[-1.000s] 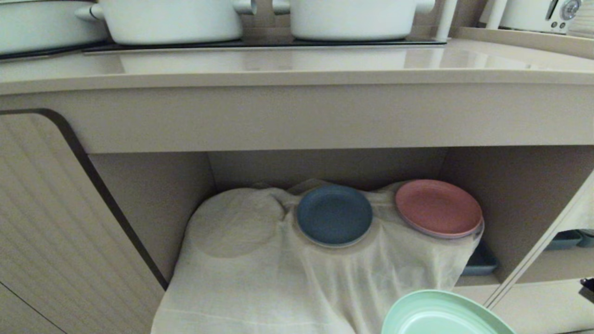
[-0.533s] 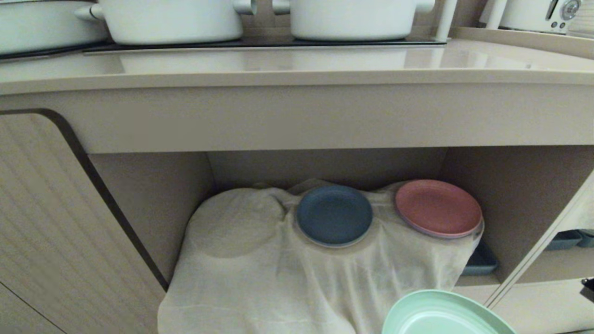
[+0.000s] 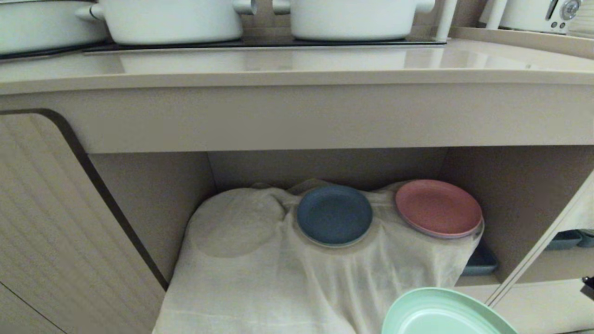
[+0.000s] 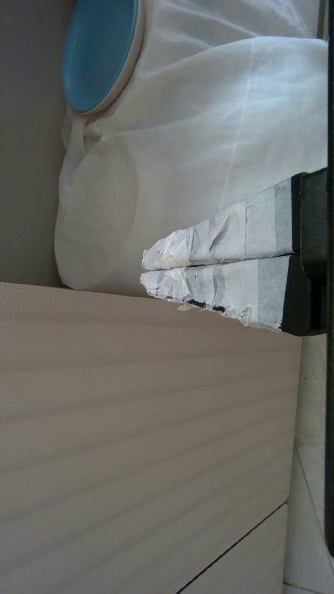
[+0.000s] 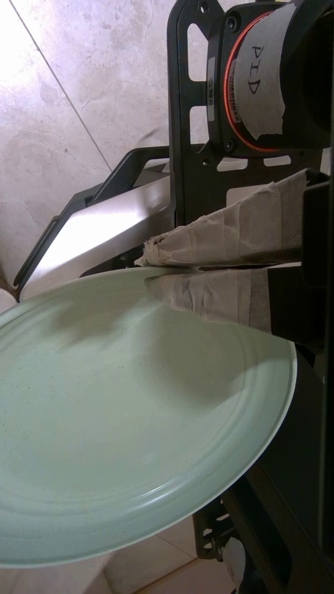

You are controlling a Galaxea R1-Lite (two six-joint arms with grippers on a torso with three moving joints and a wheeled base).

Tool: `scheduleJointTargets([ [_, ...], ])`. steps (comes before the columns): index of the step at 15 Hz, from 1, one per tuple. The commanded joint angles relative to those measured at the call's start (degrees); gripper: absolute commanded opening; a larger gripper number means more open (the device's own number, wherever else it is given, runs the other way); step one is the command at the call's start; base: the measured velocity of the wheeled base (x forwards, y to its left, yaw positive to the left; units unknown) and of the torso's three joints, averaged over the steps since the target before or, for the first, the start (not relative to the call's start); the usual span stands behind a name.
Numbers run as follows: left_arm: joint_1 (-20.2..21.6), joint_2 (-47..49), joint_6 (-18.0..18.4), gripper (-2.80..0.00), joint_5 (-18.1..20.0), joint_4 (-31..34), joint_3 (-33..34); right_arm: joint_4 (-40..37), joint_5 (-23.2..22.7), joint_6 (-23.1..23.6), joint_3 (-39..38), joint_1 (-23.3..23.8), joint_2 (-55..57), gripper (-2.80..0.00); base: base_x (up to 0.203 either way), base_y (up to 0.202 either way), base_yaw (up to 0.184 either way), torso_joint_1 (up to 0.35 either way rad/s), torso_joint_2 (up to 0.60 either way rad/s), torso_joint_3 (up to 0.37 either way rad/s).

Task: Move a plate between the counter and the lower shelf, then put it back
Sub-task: Put the plate in the cupboard

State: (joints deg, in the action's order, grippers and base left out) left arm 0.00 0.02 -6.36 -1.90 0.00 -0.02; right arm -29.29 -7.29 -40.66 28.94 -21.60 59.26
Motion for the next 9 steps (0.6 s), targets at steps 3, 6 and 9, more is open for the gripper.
scheduleJointTargets([
  [3,0.0,0.0,-0.1,-2.8,0.0,0.0,0.0,-0.1,0.0,-0.2,0.0,-0.1,0.0,-2.8,0.0,0.0,0.0,0.0,0.0,0.0],
  [6,0.0,0.0,-0.1,-2.8,0.0,0.0,0.0,-0.1,-0.1,-0.2,0.0,-0.1,0.0,-2.8,0.0,0.0,0.0,0.0,0.0,0.0],
  [9,0.0,0.0,-0.1,-2.8,0.0,0.0,0.0,-0.1,-0.1,-0.2,0.0,-0.1,0.1,-2.8,0.0,0.0,0.0,0.0,0.0,0.0],
])
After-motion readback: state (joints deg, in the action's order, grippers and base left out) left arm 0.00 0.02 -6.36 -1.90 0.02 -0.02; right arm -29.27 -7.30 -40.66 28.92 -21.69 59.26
